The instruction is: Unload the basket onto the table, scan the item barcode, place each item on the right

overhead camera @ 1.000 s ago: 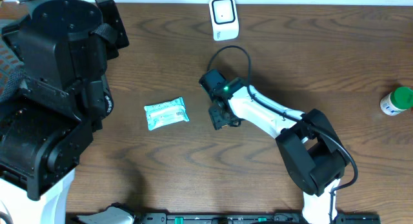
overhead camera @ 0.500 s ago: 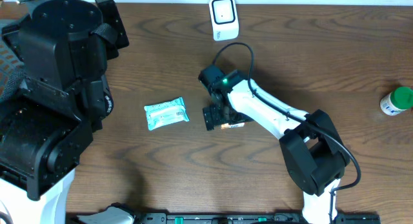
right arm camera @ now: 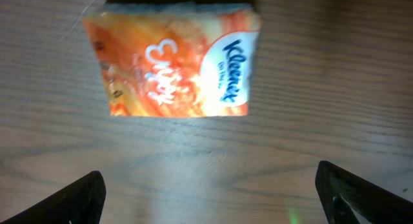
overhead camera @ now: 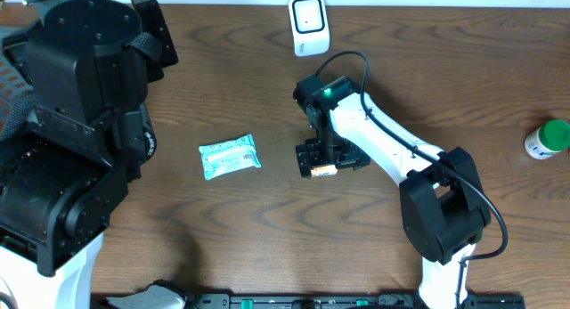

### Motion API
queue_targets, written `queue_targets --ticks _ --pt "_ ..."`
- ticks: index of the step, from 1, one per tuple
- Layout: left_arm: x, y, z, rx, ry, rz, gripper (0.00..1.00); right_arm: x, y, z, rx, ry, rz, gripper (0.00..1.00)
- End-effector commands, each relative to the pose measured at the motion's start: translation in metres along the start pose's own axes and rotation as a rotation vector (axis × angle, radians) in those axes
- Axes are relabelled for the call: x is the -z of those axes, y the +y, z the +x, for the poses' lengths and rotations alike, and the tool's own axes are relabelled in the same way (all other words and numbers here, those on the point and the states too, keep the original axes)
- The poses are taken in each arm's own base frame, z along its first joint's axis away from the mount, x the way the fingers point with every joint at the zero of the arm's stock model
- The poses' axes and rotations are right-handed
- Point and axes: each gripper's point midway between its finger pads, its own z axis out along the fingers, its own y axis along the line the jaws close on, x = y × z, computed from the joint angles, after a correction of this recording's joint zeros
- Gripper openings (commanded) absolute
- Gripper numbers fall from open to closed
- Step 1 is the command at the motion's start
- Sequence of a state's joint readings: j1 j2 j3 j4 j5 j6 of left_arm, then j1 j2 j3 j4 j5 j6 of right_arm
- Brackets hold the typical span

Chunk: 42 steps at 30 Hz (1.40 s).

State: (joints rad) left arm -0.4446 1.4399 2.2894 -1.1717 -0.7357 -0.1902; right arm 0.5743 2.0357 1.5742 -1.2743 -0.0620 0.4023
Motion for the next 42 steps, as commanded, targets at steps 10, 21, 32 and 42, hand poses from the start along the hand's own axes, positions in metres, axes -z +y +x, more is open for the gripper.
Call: queue_targets --ticks 10,21,32,42 --pt "0.003 0.006 -0.003 0.023 -0.009 -0.009 0.98 0.027 0.020 0.044 -0.121 0.299 -0.316 0.99" --pt "0.003 0.006 -0.003 0.023 -0.009 -0.009 0.98 0.021 -0.007 0.012 -0.161 0.342 -0.178 0.99" --pt "0.003 0.006 -0.003 0.022 -0.009 -0.009 0.98 0.010 -0.006 -0.024 -0.089 0.245 -0.088 0.99" --pt "0.003 0.006 -0.003 0.022 -0.009 -0.009 0.98 -0.015 -0.011 -0.056 -0.058 0.141 -0.017 0.99"
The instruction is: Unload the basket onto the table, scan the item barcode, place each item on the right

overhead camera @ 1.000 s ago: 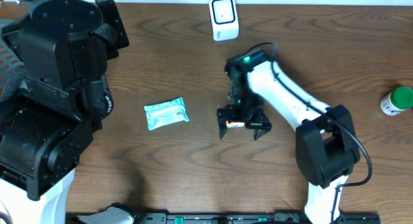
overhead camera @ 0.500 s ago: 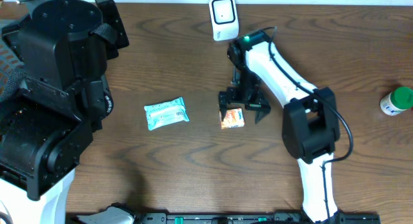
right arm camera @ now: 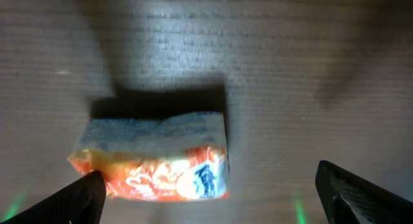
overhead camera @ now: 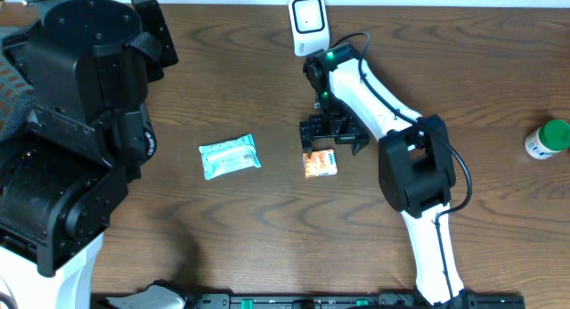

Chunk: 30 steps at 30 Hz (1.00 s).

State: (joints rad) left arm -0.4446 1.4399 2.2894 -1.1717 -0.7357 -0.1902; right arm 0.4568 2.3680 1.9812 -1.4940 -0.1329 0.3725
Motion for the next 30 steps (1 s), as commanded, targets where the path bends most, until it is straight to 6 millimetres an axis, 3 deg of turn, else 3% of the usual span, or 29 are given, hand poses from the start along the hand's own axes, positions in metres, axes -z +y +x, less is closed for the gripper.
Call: queue_targets --ticks 1,15,30 --pt "0.003 0.006 -0.003 0.022 -0.009 -0.009 0.98 0.000 0.005 -0.002 0.047 -0.017 0.020 0.99" --pt "0.003 0.006 -0.003 0.023 -0.009 -0.009 0.98 -0.002 0.024 0.018 0.127 0.041 -0.011 0.99" --pt "0.003 0.006 -0.003 0.023 -0.009 -0.009 0.98 -0.008 0.030 0.000 0.155 -0.013 -0.031 0.99"
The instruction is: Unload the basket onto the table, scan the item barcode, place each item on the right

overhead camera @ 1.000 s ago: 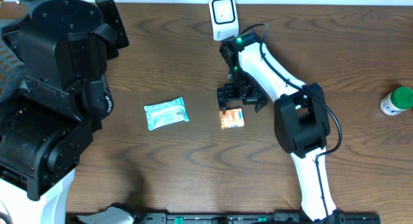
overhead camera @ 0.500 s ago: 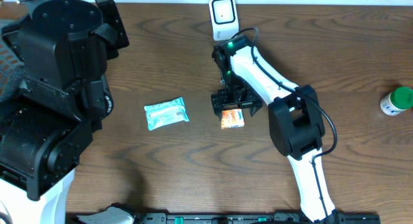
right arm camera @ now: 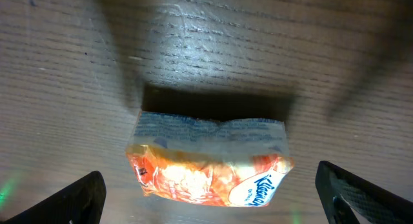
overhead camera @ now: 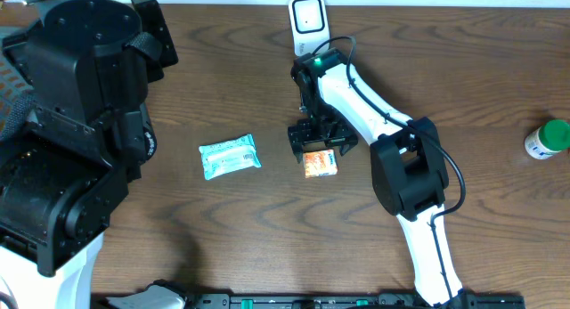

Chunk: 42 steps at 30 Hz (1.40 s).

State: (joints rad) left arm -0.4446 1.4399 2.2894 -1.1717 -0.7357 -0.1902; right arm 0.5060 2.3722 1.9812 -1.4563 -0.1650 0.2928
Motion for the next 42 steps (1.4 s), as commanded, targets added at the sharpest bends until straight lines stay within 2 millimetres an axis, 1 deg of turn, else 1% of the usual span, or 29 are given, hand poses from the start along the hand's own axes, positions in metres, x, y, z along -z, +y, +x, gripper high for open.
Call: queue_targets --ticks 1,2,3,5,8,12,15,18,21,23,25,29,31,32,36,42 --pt "0.003 0.006 -0.003 0.023 -0.009 -0.009 0.98 -0.007 0.004 -0.002 0.022 0.014 -0.004 0.99" --pt "0.003 0.006 -0.003 0.023 -0.009 -0.009 0.98 -0.010 0.003 -0.002 0.020 0.024 -0.001 0.99" --pt "0.003 0.006 -0.003 0.023 -0.009 -0.009 0.98 -0.018 0.004 -0.001 0.015 0.053 -0.006 0.99" --pt "0.003 0.006 -0.003 0.023 -0.009 -0.009 0.98 -0.025 0.005 0.001 0.012 0.076 -0.013 0.99" --pt "0.003 0.006 -0.003 0.023 -0.009 -0.009 0.98 -0.028 0.004 0.002 0.009 0.091 -0.008 0.95" --pt "0.003 0.006 -0.003 0.023 -0.009 -0.009 0.98 -0.027 0.002 0.007 0.004 0.112 -0.002 0.86" --pt "0.003 0.006 -0.003 0.023 -0.009 -0.009 0.98 -0.027 0.002 0.008 0.004 0.113 -0.002 0.75" --pt "0.003 0.006 -0.003 0.023 -0.009 -0.009 0.98 -0.027 0.002 0.007 0.004 0.110 -0.003 0.72" --pt "0.003 0.006 -0.003 0.023 -0.009 -0.009 0.98 -0.027 0.002 0.006 0.004 0.107 -0.004 0.65" --pt "0.003 0.006 -0.003 0.023 -0.009 -0.009 0.98 -0.024 0.003 0.004 0.008 0.098 -0.007 0.62" --pt "0.003 0.006 -0.003 0.023 -0.009 -0.009 0.98 -0.019 0.004 0.004 0.009 0.093 -0.009 0.62" --pt "0.003 0.006 -0.003 0.023 -0.009 -0.009 0.98 0.001 0.003 0.020 -0.013 0.148 0.002 0.59" --pt "0.003 0.006 -0.003 0.023 -0.009 -0.009 0.98 0.011 0.008 0.030 -0.022 0.184 -0.025 0.58" --pt "0.003 0.006 -0.003 0.023 -0.009 -0.009 0.98 0.012 0.014 0.031 -0.015 0.190 -0.059 0.51" --pt "0.003 0.006 -0.003 0.023 -0.009 -0.009 0.98 0.018 0.038 0.037 -0.026 0.224 -0.197 0.54" --pt "0.003 0.006 -0.003 0.023 -0.009 -0.009 0.98 0.021 0.048 0.040 -0.079 0.248 -0.255 0.55"
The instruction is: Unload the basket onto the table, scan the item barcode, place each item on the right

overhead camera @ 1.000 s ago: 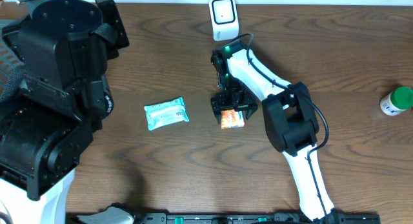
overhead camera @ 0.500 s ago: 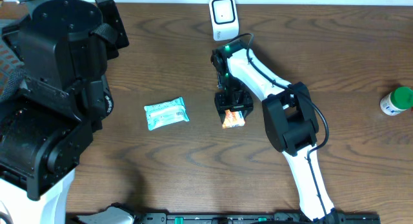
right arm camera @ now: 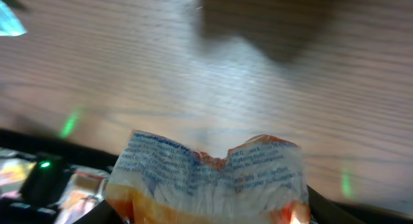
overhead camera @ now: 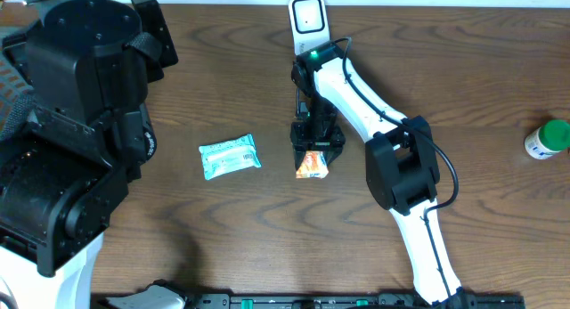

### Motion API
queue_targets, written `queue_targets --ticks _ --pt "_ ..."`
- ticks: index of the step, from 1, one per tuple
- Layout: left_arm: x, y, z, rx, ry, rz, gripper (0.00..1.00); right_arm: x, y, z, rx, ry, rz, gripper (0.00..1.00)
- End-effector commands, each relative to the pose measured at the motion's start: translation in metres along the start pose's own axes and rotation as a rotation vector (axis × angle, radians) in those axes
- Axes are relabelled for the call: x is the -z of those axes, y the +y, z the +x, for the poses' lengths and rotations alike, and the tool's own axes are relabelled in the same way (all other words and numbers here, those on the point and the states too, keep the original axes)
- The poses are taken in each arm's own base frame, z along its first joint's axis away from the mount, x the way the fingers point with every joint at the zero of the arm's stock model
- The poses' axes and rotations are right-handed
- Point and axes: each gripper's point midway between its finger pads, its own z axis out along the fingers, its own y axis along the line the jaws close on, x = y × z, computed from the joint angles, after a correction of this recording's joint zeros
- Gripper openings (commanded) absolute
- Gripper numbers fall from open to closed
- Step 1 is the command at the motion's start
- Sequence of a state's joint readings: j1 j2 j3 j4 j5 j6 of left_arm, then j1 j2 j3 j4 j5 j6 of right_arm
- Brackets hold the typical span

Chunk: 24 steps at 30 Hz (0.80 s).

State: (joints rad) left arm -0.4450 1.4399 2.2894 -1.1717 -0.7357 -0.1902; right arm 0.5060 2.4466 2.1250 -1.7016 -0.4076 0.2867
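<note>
An orange Kleenex tissue pack (overhead camera: pixel 312 165) hangs just below my right gripper (overhead camera: pixel 316 149), which is shut on it at the middle of the table. In the right wrist view the pack (right arm camera: pixel 206 175) fills the space between the fingers (right arm camera: pixel 326 208), pinched and creased, its white printed back facing the camera. No barcode can be made out on it. The white scanner (overhead camera: pixel 307 22) stands at the table's far edge, behind the right arm. My left arm is the black mass on the left; its gripper is out of view.
A teal packet (overhead camera: pixel 230 156) lies on the wood left of the held pack. A green-capped bottle (overhead camera: pixel 548 138) stands at the far right edge. The left arm's black bulk (overhead camera: pixel 71 140) covers the table's left side.
My right gripper was open over the tissue pack lying flat on the table. Now it is shut on the pack, which is creased between the fingers and tilted up off the wood.
My right gripper stood open directly above the face-up pack. Then it was open nearer the scanner, the pack lying just in front of it. After that it was open over the pack's far edge. Now it is shut on the pack.
</note>
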Motion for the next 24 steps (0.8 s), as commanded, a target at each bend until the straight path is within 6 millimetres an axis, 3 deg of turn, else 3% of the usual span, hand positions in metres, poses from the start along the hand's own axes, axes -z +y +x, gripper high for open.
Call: queue_targets --ticks 1,6,13,18,24 --pt "0.003 0.006 -0.003 0.023 -0.009 -0.009 0.98 0.002 0.018 0.004 -0.030 0.020 -0.088 0.55" --pt "0.003 0.006 -0.003 0.023 -0.009 -0.010 0.98 0.001 0.035 0.012 -0.042 0.077 -0.201 0.54" --pt "0.003 0.006 -0.003 0.023 -0.009 -0.009 0.98 -0.012 0.043 0.026 -0.097 0.187 -0.296 0.53" --pt "0.003 0.006 -0.003 0.023 -0.009 -0.009 0.98 -0.025 0.035 0.033 -0.132 0.247 -0.295 0.52" --pt "0.003 0.006 -0.003 0.023 -0.009 -0.010 0.98 -0.025 0.030 0.033 -0.159 0.263 -0.317 0.50"
